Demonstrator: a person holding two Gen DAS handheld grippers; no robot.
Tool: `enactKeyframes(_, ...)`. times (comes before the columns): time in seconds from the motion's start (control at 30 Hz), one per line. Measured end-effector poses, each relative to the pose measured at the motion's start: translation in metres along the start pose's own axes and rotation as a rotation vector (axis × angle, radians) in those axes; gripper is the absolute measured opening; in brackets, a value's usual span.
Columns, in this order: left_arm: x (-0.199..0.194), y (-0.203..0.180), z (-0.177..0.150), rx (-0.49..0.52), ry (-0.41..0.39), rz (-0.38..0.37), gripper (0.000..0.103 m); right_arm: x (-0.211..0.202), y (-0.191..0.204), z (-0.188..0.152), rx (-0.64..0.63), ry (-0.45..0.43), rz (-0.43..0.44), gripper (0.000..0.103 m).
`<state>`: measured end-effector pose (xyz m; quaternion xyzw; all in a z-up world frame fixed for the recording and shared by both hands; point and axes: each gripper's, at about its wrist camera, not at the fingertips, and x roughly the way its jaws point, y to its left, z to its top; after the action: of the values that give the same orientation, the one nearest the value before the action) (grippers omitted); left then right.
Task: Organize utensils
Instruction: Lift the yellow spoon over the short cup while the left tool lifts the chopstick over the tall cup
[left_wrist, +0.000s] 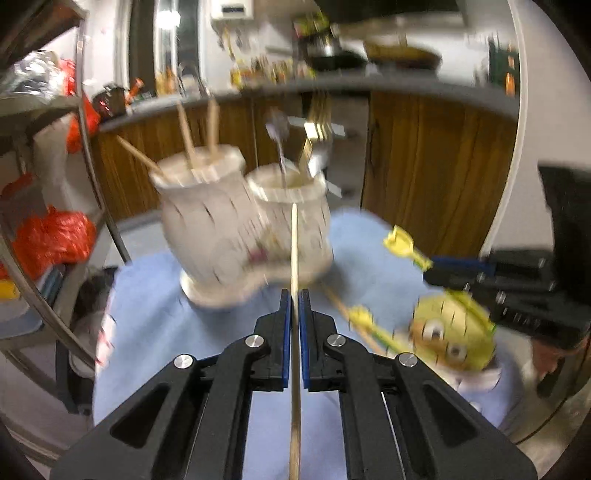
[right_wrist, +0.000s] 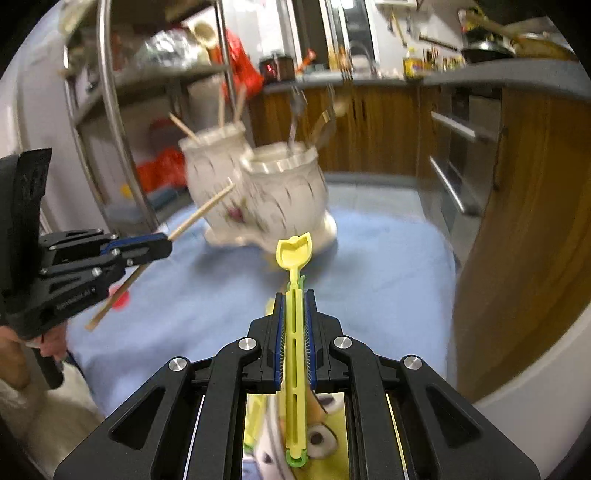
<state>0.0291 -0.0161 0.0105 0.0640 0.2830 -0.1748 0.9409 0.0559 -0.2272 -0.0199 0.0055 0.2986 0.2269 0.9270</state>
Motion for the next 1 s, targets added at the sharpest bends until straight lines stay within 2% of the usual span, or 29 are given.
enactKeyframes(0.13,-0.021,0.027,0.028,-0.06,-0.156,-0.006,0.004,-0.003,0.006,0.03,0.001,-0.118,0.005,0.011)
enactKeyframes(0.2,-0.023,0.037,0.042,-0.084,-0.207,-0.002,0.004,-0.001,0.003,0.049,0.033,-0.172,0.026,0.011)
enactKeyframes(0.4,-0.004,0.07,0.085,-0.161,-0.284,-0.093,0.004,0.016,-0.001,0.093,0.071,-0.292,0.059,0.011)
enactKeyframes(0.5,0.008,0.085,0.1,-0.202,-0.33,-0.107,0.004,0.034,-0.01,0.109,0.134,-0.348,0.146,0.011)
enactKeyframes(0.6,0.018,0.096,0.112,-0.241,-0.392,-0.124,0.004,0.05,-0.012,0.117,0.152,-0.371,0.183,0.011)
enactKeyframes(0.73,0.036,0.097,0.12,-0.248,-0.445,-0.104,0.004,0.075,-0.013,0.122,0.144,-0.377,0.172,0.011)
enactKeyframes(0.93,0.059,0.094,0.126,-0.235,-0.537,0.01,0.004,0.089,-0.015,0.127,0.127,-0.434,0.158,0.011)
enactKeyframes(1.0,0.065,0.093,0.128,-0.225,-0.543,0.02,0.004,0.094,-0.013,0.126,0.111,-0.437,0.155,0.011)
